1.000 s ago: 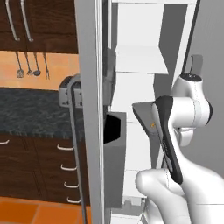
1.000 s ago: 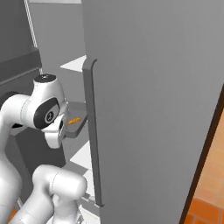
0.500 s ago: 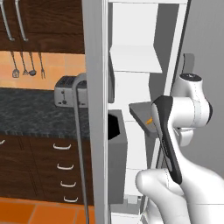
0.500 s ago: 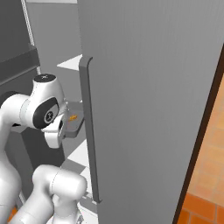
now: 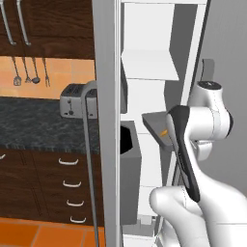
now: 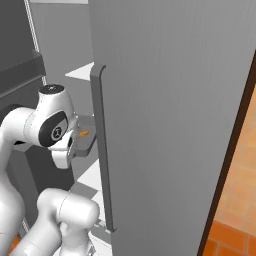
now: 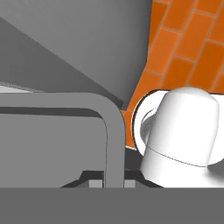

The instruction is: Take the meat container that has the shrimp and place it on the second highest rack of the freezer. Then take the vegetable container that has the bell pepper and lemon wedge and place it on the highest rack of the freezer.

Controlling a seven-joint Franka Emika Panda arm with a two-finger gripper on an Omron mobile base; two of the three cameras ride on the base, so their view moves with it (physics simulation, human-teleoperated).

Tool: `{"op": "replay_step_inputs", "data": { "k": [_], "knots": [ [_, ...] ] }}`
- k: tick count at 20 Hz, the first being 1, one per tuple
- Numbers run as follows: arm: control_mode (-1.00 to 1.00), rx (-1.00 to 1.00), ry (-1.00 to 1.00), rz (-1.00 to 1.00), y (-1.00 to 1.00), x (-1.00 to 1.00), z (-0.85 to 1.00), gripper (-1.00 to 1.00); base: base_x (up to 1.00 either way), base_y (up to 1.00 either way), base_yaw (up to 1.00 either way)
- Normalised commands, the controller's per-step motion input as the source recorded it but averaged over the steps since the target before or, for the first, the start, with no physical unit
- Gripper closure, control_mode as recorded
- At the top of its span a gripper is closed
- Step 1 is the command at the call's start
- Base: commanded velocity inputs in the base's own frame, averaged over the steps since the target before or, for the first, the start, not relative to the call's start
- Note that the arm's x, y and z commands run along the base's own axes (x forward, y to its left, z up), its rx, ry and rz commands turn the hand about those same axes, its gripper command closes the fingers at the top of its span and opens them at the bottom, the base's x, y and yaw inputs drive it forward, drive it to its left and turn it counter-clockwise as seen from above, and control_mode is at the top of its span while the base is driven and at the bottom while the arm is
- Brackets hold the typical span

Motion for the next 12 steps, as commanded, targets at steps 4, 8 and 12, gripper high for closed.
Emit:
{"op": "replay_step_inputs", "data": {
  "k": [4, 8, 12],
  "knots": [
    [-1.0, 0.0, 0.0, -0.07, 0.05, 0.76, 0.0, 1.0, 0.0, 0.0, 0.0],
    [-1.0, 0.0, 0.0, -0.1, 0.03, 0.8, 0.0, 1.0, 0.0, 0.0, 0.0],
    [-1.0, 0.0, 0.0, -0.1, 0.07, 0.6, -0.06, 1.0, 0.0, 0.0, 0.0]
  ]
}}
